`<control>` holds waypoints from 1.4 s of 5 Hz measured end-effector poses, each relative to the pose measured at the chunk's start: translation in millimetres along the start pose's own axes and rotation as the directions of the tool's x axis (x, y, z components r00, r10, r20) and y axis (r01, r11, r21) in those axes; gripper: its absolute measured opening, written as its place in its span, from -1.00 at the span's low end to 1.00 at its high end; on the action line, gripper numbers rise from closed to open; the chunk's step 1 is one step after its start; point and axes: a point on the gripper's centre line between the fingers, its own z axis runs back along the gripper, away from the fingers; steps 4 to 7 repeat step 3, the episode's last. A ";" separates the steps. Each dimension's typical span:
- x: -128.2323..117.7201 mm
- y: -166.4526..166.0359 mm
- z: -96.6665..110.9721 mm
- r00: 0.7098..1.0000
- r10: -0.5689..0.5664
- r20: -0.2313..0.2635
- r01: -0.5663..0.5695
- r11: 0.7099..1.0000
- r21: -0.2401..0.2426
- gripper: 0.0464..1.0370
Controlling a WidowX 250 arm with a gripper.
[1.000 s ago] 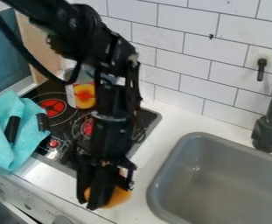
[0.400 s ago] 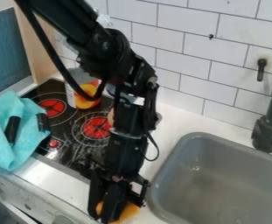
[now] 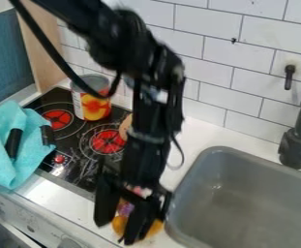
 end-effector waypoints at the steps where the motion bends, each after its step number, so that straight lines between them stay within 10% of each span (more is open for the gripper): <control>1: -16.6 6.4 31.7 0.994 0.024 0.109 -0.023 1.000 -0.016 0.95; 3: -42.5 25.4 72.9 0.950 -0.029 0.311 0.023 1.000 0.021 0.94; 7: -42.5 25.4 72.9 0.950 -0.029 0.311 0.023 1.000 0.021 0.94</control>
